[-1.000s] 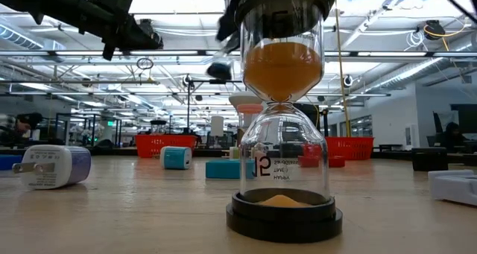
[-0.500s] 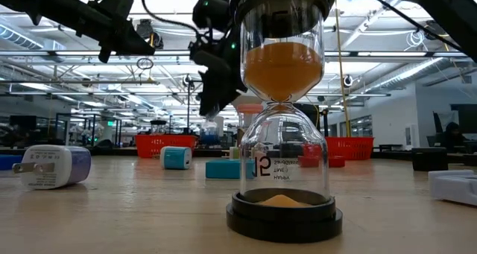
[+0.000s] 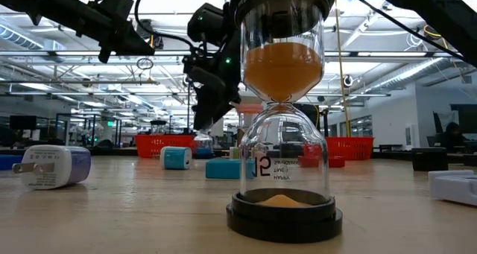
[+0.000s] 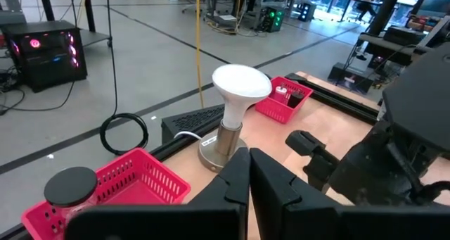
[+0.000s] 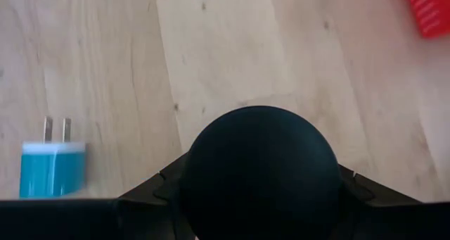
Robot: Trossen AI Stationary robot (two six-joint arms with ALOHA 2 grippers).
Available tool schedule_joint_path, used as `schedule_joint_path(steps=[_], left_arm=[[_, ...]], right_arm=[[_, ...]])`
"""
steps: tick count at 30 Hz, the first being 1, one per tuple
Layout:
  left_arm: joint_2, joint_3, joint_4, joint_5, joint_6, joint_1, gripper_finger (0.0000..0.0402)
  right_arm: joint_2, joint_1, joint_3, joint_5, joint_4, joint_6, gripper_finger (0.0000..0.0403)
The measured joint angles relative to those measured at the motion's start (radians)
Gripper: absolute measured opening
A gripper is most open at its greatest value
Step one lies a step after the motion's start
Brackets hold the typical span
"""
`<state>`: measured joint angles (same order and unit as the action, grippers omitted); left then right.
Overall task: Pick & Place Office items
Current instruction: Put the blue hourglass into the top left red bin
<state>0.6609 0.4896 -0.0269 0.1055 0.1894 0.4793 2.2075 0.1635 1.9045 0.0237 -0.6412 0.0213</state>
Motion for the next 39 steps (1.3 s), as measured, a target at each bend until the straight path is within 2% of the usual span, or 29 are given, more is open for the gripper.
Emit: schedule_joint_path(steps=[7,15,22,30,36,39], left_arm=[[0.0,0.0,0.0,0.001,0.0,0.0,0.0012],[0.0,0.0,0.0,0.001,0.002,0.0,0.0007],[0.0,0.0,0.0,0.001,0.009,0.0,0.0005],[0.0,0.0,0.0,0.0,0.027,0.0,0.002],[0.0,0.0,0.006,0.0,0.034,0.0,0.0026],[0.0,0.0,0.028,-0.002,0.062,-0.001,0.0026]], right_arm=[[0.0,0.01,-0.002,-0.001,0.016,0.006,0.0208],[-0.002,0.01,-0.07,0.002,0.103,0.031,0.0187],[-0.002,-0.005,-0.073,0.002,0.131,0.041,0.0244],[-0.114,-0.003,-0.073,0.019,0.15,0.078,0.0286],[-0.237,-0.004,-0.073,0.058,0.132,0.029,0.0279],[-0.304,0.004,-0.072,0.066,0.062,-0.006,0.0263]])
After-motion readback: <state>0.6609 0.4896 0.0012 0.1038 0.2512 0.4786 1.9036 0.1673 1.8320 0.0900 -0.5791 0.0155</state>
